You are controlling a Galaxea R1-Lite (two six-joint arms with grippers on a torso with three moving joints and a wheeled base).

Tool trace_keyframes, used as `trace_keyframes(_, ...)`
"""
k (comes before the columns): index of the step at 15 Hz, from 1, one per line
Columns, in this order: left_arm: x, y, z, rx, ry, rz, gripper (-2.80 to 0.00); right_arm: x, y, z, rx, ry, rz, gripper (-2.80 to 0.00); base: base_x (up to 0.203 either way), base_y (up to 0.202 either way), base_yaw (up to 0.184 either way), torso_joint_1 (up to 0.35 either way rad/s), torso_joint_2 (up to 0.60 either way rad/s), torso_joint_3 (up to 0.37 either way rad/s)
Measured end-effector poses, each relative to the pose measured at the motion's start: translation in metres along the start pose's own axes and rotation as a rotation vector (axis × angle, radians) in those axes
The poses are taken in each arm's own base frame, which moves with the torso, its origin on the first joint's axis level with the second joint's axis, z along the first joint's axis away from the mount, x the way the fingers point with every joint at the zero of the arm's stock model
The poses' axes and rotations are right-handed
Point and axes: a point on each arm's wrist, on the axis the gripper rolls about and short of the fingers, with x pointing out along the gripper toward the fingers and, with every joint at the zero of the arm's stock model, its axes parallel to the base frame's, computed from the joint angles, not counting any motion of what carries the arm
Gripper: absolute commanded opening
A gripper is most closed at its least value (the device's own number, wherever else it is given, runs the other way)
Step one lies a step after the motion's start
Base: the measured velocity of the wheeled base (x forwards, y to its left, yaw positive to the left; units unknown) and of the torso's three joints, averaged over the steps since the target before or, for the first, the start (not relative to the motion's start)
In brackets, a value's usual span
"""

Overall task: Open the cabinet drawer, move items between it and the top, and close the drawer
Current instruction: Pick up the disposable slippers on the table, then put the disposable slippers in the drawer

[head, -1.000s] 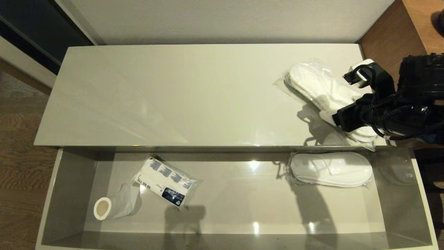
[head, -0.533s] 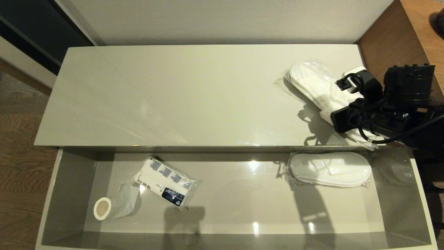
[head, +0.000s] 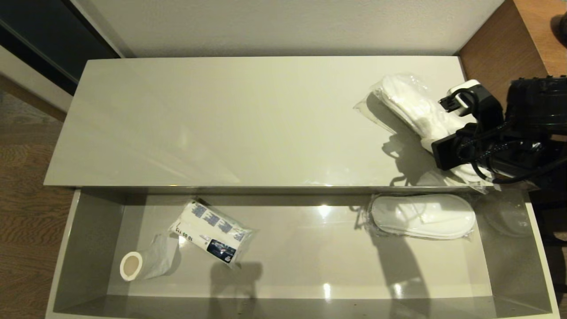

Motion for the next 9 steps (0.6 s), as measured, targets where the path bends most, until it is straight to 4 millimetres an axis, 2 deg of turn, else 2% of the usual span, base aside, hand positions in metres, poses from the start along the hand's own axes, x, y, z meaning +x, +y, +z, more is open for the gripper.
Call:
trace_keyframes(3, 0.0, 0.0, 0.0, -0.001, 0.001, -0.001, -2.8, -0.044, -0.013, 0.003, 0.006, 0.026, 0.009, -2.8, 0.0, 0.0, 0.0, 0.0, 0.0, 0.0)
trace_keyframes(9, 0.0, 0.0, 0.0, -0.002, 0.001, 0.0, -2.8, -0.125, -0.028, -0.007, -0.003, 0.113, 0.057, -2.8, 0.0, 0.0, 0.0, 0.0, 0.0, 0.0)
